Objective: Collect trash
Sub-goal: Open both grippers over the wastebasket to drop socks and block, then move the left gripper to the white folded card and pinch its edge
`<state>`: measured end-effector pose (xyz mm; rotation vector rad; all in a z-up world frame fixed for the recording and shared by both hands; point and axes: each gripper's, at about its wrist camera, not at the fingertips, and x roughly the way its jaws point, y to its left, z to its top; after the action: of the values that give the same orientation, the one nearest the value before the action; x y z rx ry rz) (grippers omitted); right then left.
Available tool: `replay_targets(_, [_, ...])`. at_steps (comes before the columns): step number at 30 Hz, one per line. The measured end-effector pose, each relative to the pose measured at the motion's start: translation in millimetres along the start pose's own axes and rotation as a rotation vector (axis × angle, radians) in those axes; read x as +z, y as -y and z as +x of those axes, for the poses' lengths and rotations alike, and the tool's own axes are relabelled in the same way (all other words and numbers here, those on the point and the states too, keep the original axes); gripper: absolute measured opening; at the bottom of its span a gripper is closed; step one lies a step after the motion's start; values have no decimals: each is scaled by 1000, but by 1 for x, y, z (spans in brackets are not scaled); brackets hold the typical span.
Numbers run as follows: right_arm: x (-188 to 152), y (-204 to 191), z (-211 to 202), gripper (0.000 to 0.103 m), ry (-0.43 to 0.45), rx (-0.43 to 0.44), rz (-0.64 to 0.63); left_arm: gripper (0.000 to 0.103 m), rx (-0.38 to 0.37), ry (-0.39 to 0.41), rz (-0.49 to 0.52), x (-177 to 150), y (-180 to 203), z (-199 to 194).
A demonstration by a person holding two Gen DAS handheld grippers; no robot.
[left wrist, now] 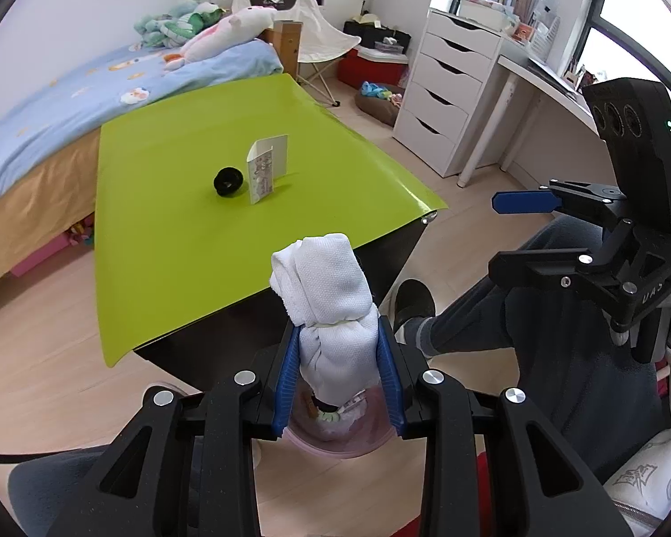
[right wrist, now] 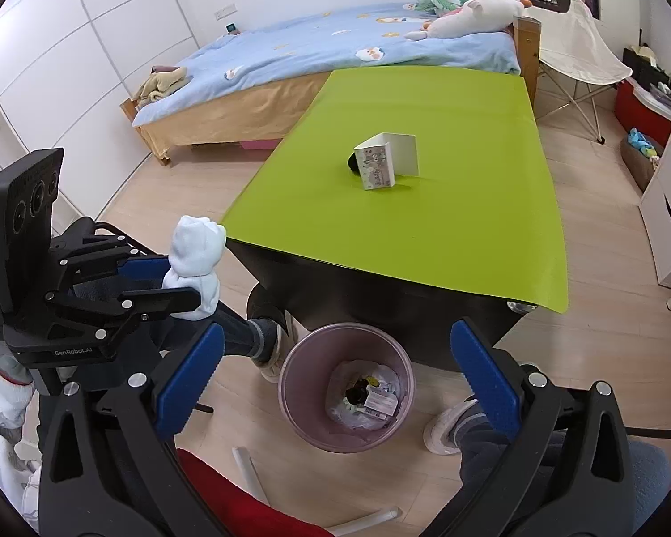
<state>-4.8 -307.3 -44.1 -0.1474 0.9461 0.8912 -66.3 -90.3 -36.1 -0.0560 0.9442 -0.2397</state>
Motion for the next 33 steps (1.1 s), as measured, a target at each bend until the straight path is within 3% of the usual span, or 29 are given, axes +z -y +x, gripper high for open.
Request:
replay_targets(5, [0, 3, -3, 99, 9, -5, 5, 36, -6, -2, 25, 1, 7, 2])
replay_targets(10, [-2, 4, -4, 99, 12, -6, 11, 77, -22, 15, 6, 2, 4, 3])
replay_targets(15, [-3, 6, -2, 100, 10, -6, 17, 93, 8, 26, -20, 4, -1, 3])
replay_targets(33, [1, 8, 5, 100, 1, -7, 19, 95, 16, 37, -107, 11, -27, 5])
